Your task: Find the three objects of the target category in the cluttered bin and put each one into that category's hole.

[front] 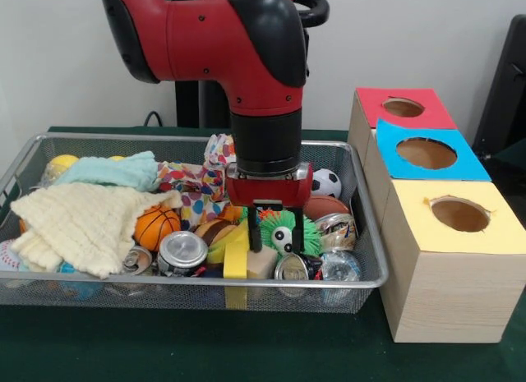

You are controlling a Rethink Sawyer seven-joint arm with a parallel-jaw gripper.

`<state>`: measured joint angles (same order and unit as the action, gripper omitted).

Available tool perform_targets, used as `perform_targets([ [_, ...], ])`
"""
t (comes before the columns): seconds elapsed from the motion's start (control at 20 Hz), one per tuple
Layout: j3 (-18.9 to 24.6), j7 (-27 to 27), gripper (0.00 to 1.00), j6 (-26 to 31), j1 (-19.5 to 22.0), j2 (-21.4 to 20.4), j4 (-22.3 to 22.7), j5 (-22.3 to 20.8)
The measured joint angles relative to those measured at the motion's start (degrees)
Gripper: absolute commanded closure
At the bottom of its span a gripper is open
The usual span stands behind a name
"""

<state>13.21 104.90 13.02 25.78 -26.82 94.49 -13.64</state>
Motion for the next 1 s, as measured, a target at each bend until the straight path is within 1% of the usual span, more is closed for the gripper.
perform_targets([
  [0.25, 1.3, 0.0, 0.00, 0.0, 3.1, 0.0, -0.3, -2.1],
  [0.55, 1.3, 0.0, 0.00, 0.0, 5.1, 0.0, -0.9, -3.7],
  [1.0, 1.3, 0.0, 0.00, 0.0, 5.4, -0.3, -1.0, -5.3],
])
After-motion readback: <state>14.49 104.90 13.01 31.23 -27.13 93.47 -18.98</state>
